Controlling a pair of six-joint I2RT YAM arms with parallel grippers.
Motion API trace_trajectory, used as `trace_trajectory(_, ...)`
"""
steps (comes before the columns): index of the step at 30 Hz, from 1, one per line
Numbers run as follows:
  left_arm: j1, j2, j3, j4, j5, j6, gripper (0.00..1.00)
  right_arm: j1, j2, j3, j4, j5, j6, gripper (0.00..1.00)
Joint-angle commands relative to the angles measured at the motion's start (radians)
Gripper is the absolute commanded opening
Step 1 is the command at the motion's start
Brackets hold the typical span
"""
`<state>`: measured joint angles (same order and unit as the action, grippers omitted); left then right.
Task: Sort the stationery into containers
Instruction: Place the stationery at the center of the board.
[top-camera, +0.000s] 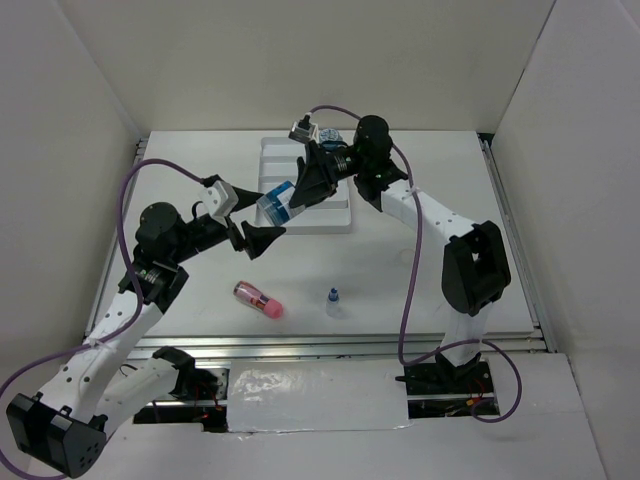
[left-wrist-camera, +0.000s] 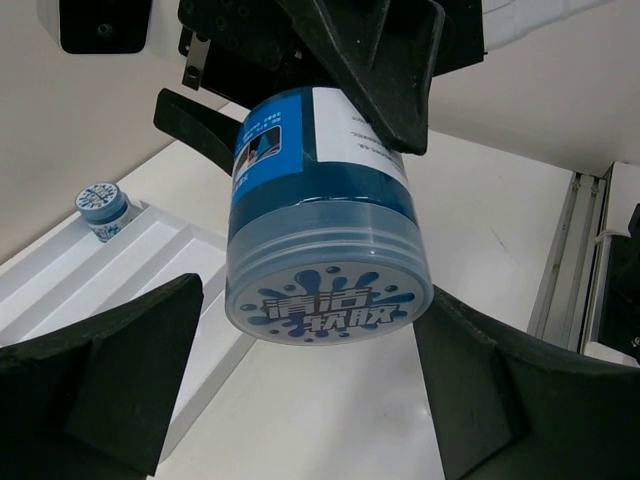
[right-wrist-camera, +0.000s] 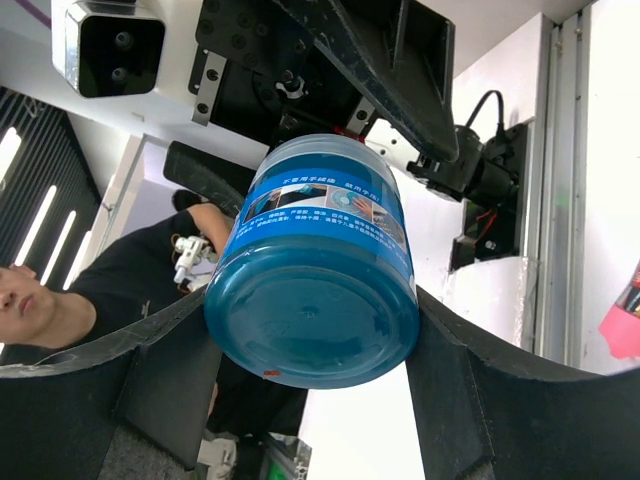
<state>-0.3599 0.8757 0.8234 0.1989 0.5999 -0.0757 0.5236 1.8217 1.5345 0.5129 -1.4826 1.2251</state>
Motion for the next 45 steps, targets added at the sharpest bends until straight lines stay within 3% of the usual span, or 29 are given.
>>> trace_trajectory(1,-0.004,0.003,0.052,0.033,0.006,0.010,0.98,0.019,-0.025,-0.010,0.243,-0.206,0.160,0.07)
trace_trajectory(8,-0.005,0.000,0.057,0.040,-0.006,0.004,0.99,0.021,-0.001,-0.022,0.458,-0.205,0.321,0.06)
trace_trajectory(28,-0.005,-0.017,0.077,0.046,-0.037,-0.010,0.99,0.027,0.076,-0.017,0.863,-0.193,0.675,0.05)
trace_trajectory(36,-0.005,-0.009,0.098,0.048,-0.040,-0.009,0.99,0.027,0.132,0.009,1.098,-0.180,0.904,0.03)
trace_trajectory(45,-0.005,0.009,0.106,0.002,-0.022,0.011,0.99,0.021,0.146,0.029,1.164,-0.166,0.978,0.03)
